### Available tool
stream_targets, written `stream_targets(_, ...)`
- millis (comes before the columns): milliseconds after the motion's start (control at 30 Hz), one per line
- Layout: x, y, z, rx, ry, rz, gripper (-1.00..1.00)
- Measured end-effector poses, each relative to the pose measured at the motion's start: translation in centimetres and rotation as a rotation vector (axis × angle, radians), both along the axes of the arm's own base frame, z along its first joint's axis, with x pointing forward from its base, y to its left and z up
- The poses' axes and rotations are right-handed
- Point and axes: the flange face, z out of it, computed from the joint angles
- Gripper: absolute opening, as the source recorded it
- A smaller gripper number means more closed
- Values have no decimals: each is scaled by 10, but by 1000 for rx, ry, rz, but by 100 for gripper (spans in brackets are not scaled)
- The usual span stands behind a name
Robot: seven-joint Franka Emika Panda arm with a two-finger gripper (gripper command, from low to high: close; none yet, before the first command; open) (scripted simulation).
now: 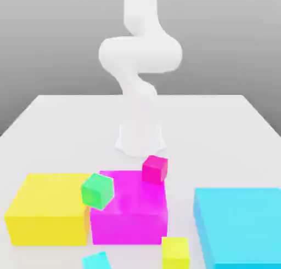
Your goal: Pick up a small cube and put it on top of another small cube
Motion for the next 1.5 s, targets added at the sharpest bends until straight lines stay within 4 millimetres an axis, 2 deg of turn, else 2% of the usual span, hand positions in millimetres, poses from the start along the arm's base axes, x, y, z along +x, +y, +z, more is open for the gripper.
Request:
stream_targets(133,50,-11,-57,5,104,66,0)
stream_targets(267,90,-19,-118,4,202,122,0)
stream_targets(400,120,-27,-184,-5,298,171,0)
stream_targets(533,141,-35,-253,-23,392,215,0)
stream_targets(767,153,-52,-374,-79,554,281,0)
stream_targets(967,141,-73,-470,-155,693,335,0)
stream_targets(1100,139,-78,-529,-171,717,345,0)
stream_targets(1133,138,-78,-543,-171,718,345,-100)
stream_targets(1300,138,-78,-543,-170,719,346,-100)
stream_targets(1333,138,-78,-550,-170,720,346,-100)
stream_targets(1367,138,-78,-546,-171,719,346,-100)
stream_targets(1500,138,-77,-498,-169,719,347,-100)
